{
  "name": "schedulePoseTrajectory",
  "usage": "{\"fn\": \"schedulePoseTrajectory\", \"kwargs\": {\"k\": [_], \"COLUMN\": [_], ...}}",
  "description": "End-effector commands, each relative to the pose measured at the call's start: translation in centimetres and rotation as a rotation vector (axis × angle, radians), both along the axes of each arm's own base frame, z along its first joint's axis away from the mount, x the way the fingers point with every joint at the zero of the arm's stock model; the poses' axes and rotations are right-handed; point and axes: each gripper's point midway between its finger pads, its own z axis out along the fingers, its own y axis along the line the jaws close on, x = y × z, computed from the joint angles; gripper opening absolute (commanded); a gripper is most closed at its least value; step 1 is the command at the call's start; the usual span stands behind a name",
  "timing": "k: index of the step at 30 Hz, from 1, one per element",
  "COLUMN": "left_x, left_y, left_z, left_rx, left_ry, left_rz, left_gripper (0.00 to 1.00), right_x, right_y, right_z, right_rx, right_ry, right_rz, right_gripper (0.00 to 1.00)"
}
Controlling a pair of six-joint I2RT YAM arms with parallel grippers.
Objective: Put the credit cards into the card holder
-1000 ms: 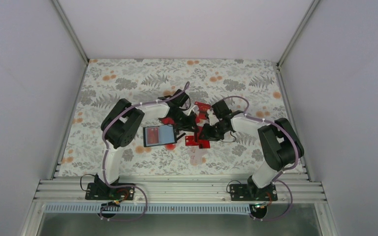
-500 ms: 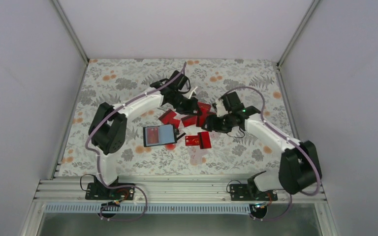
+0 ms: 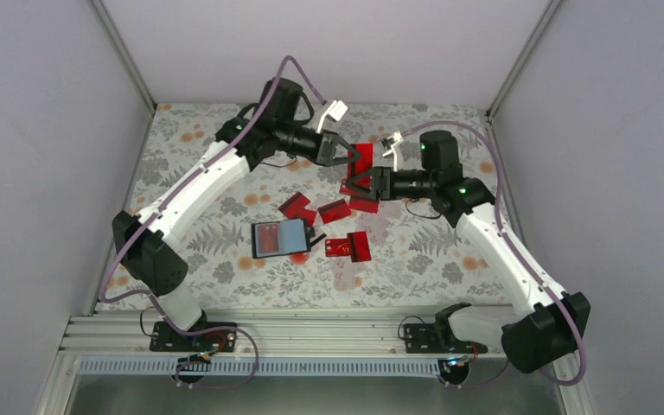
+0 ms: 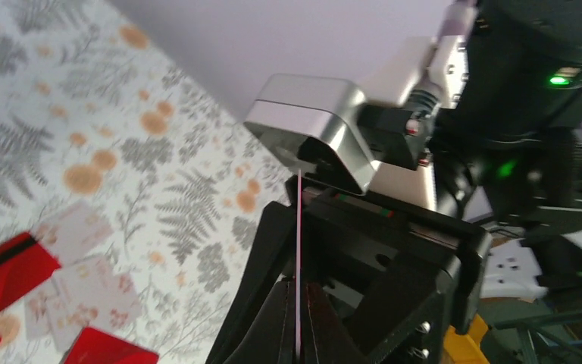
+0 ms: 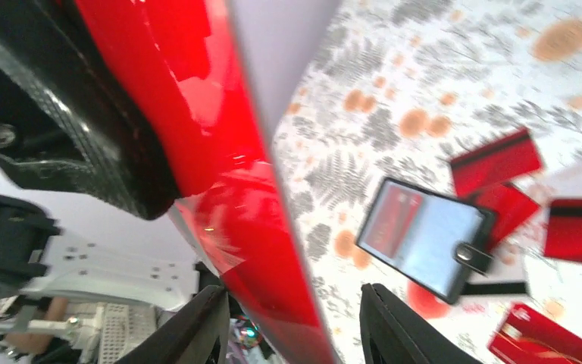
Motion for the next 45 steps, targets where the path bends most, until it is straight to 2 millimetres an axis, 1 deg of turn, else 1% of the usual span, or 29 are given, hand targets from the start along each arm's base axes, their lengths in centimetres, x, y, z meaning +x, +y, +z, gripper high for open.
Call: {"fn": "schedulePoseTrajectory", "kwargs": {"k": [1,4,7,9,12,15,18,23,25,27,28,30,31,32,34,35,36,37,38,40,42,45], "left_x": [-2.3,-2.7,-3.4,-3.9,-4.8,-5.5,-5.9,-6.3,-6.5,-6.8,-6.8,-6.9,-6.9,-6.9,-6.9,-6.6,-6.4,-6.2,-6.0,-5.5,-5.1,-5.8], "left_y": [1.0,1.7,2.3,2.7,3.2,3.5,3.6,3.6,3.6,3.7,3.7,3.7,3.8,3.9,4.2,4.4,4.6,4.8,5.2,5.9,6.6,7.3], "left_z": [5.8,7.6,8.7,9.4,10.8,11.8,12.3,12.9,13.0,13.2,13.2,13.3,13.4,13.5,13.8,13.9,13.9,14.0,14.1,14.5,15.2,16.5], "left_rx": [-0.108,-0.119,-0.134,-0.152,-0.185,-0.209,-0.225,-0.249,-0.255,-0.262,-0.263,-0.265,-0.265,-0.263,-0.258,-0.252,-0.246,-0.246,-0.248,-0.260,-0.299,-0.361], "left_ry": [-0.088,-0.123,-0.140,-0.147,-0.170,-0.184,-0.184,-0.191,-0.191,-0.192,-0.192,-0.195,-0.199,-0.206,-0.225,-0.236,-0.244,-0.249,-0.255,-0.263,-0.275,-0.291], "left_rz": [-0.079,-0.082,-0.097,-0.109,-0.128,-0.142,-0.153,-0.173,-0.181,-0.192,-0.193,-0.192,-0.188,-0.178,-0.145,-0.118,-0.091,-0.072,-0.051,-0.004,0.038,0.059], "left_gripper": [0.02,0.02,0.03,0.02,0.02,0.03,0.03,0.03,0.03,0.03,0.03,0.05,0.08,0.19,0.45,0.61,0.71,0.76,0.79,0.81,0.81,0.77], "right_x": [-1.2,-1.7,-2.9,-3.5,-4.6,-5.3,-5.4,-5.5,-5.4,-5.2,-5.0,-4.9,-4.9,-4.9,-4.9,-4.7,-4.7,-4.6,-4.5,-4.2,-3.8,-3.5], "right_y": [0.8,0.7,0.5,0.4,0.3,0.2,0.3,0.5,0.6,0.7,0.8,0.8,0.9,1.0,1.1,1.2,1.3,1.3,1.4,1.5,1.7,2.3], "right_z": [6.2,8.5,11.1,12.5,14.5,16.0,16.5,16.6,16.6,16.6,16.7,16.9,17.0,17.3,17.8,17.9,18.2,18.5,19.1,20.1,21.0,22.5], "right_rx": [0.135,0.159,0.212,0.241,0.282,0.311,0.320,0.329,0.329,0.328,0.328,0.329,0.330,0.332,0.336,0.336,0.338,0.341,0.345,0.354,0.366,0.387], "right_ry": [-0.110,-0.162,-0.232,-0.265,-0.315,-0.349,-0.353,-0.344,-0.336,-0.334,-0.332,-0.337,-0.340,-0.346,-0.355,-0.356,-0.358,-0.363,-0.377,-0.392,-0.400,-0.419], "right_rz": [0.083,0.097,0.128,0.152,0.188,0.208,0.223,0.247,0.249,0.251,0.250,0.253,0.254,0.257,0.261,0.262,0.264,0.266,0.267,0.261,0.259,0.267], "right_gripper": [0.45,0.47,0.47,0.47,0.46,0.41,0.33,0.21,0.16,0.07,0.04,0.04,0.04,0.04,0.04,0.04,0.04,0.04,0.04,0.04,0.04,0.04]}}
